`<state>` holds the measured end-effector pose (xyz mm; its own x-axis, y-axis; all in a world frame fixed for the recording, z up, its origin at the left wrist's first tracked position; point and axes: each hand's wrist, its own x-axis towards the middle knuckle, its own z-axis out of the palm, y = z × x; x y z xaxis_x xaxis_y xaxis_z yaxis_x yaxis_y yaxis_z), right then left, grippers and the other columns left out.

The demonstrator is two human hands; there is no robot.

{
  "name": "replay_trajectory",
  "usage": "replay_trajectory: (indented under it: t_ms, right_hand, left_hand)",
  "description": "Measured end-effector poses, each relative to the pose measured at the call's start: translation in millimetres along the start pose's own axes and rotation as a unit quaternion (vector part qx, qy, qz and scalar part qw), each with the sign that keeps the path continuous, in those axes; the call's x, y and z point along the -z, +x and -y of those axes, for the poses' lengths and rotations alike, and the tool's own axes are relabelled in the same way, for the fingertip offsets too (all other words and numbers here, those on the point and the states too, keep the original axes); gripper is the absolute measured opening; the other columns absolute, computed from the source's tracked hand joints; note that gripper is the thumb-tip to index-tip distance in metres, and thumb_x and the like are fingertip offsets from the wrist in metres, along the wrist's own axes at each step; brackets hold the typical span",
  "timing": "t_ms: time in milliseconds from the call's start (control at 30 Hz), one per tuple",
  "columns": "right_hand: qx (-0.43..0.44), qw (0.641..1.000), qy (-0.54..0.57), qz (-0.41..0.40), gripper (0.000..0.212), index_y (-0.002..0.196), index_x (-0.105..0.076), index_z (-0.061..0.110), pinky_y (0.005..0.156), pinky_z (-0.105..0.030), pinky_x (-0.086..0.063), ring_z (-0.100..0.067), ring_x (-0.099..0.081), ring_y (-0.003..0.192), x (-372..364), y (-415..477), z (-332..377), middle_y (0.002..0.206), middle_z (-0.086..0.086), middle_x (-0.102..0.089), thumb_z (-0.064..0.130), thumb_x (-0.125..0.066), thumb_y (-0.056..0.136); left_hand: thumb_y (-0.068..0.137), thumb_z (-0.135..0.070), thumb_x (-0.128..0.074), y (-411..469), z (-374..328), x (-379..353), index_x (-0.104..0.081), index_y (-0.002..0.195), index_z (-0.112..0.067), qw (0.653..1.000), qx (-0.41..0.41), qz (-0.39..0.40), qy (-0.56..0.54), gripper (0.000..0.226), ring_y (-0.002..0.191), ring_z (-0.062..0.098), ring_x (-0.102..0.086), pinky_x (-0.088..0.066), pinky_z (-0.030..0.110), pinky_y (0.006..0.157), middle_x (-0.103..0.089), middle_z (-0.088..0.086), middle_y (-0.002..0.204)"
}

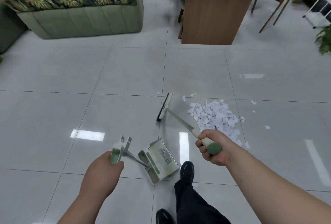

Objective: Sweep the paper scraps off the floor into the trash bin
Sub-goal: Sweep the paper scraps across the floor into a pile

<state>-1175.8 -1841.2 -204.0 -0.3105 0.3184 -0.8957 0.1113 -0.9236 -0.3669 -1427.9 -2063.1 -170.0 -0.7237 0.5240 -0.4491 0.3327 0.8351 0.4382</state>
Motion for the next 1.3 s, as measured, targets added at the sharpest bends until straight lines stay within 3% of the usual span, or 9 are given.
replay_trajectory:
  t_ms: [167,467,700,933,1300]
  right_hand:
    - [-0.029,0.999,-0.006,0.033,0.027,0.108,-0.053,0.01,0.034,-0.016,-0.035,-0.013,-0.046,0.038,-23.0,74.6,75.8,0.064,-0.006,-0.056,0.008,-0.054,0.081]
    - [-0.08,0.996,-0.033,0.033,0.032,0.109,-0.057,0.016,0.037,-0.016,-0.037,-0.012,-0.047,0.041,-37.4,172.8,184.0,0.067,-0.003,-0.059,0.011,-0.059,0.078]
    - [-0.091,0.995,0.015,-0.024,0.036,0.116,-0.057,0.012,0.036,-0.015,-0.04,-0.012,-0.047,0.039,33.6,149.5,207.5,0.066,-0.004,-0.06,0.012,-0.06,0.08]
    - [-0.059,0.989,0.102,-0.085,0.041,0.119,-0.058,0.012,0.035,-0.018,-0.041,-0.014,-0.049,0.038,81.0,101.4,215.1,0.068,-0.006,-0.06,0.009,-0.059,0.078]
    - [0.007,0.959,0.251,-0.132,0.029,0.105,-0.058,0.013,0.037,-0.015,-0.042,-0.014,-0.051,0.036,21.6,81.7,278.9,0.064,-0.005,-0.061,0.009,-0.063,0.077]
  left_hand:
    - [0.085,-0.02,-0.056,45.0,-49.4,-5.9,-0.054,0.076,-0.015,0.999,0.038,-0.007,0.009,0.01,0.057,0.027,-0.058,-0.044,0.033,0.058,-0.054,0.002,0.061]
    - [0.088,-0.02,-0.057,133.3,-137.1,-16.5,-0.058,0.079,-0.023,0.998,0.056,-0.011,0.029,0.009,0.056,0.026,-0.059,-0.046,0.031,0.056,-0.057,0.002,0.061]
    - [0.087,-0.019,-0.058,166.6,-198.8,-12.6,-0.053,0.077,-0.012,0.999,0.015,-0.002,0.043,0.013,0.05,0.023,-0.049,-0.04,0.031,0.054,-0.049,0.002,0.057]
    - [0.086,-0.02,-0.059,209.1,-264.3,-17.3,-0.056,0.077,-0.018,0.995,-0.063,0.037,0.072,0.01,0.053,0.026,-0.056,-0.044,0.031,0.053,-0.057,0.004,0.061]
    - [0.085,-0.019,-0.057,315.9,-349.8,-17.1,-0.06,0.084,-0.018,0.968,-0.188,0.121,0.114,0.003,0.053,0.026,-0.057,-0.046,0.032,0.056,-0.059,0.005,0.062]
